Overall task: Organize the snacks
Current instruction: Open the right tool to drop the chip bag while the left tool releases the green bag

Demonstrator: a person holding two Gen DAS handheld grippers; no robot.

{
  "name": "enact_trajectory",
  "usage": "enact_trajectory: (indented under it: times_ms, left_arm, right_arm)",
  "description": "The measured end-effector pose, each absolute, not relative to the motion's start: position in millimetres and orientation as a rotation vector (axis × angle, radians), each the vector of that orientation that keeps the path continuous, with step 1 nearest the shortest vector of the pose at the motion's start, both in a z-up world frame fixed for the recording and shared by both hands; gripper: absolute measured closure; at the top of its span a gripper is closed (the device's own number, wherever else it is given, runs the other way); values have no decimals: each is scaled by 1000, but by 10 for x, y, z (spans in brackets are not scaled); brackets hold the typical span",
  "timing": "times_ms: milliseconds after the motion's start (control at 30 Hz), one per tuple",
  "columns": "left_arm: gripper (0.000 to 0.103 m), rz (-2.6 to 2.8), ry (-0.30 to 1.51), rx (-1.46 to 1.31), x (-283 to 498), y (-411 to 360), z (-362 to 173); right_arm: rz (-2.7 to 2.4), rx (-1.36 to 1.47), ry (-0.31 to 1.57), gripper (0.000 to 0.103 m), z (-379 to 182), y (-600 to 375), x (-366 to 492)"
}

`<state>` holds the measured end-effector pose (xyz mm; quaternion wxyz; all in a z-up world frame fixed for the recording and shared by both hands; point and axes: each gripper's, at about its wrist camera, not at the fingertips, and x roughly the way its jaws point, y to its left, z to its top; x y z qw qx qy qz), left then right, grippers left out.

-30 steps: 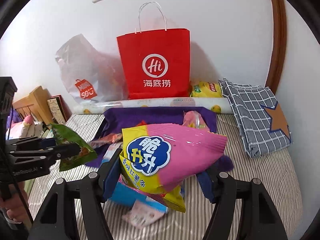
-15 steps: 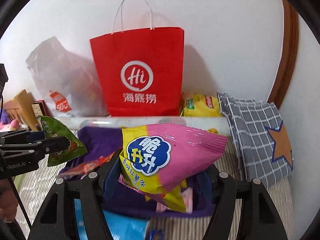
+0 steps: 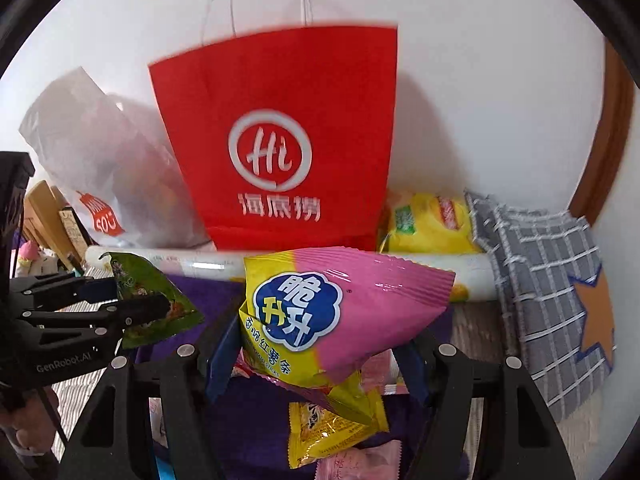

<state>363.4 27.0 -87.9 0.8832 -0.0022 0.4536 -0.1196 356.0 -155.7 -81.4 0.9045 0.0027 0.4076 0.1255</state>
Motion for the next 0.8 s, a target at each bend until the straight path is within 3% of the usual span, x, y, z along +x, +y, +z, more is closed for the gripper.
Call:
enact_trajectory:
  times_ms: [800]
  left_arm:
    - [59,-227,1067,-9,3798,247,-1218]
  right_arm:
    - [292,-70,986,36,-1144,-1522,3733]
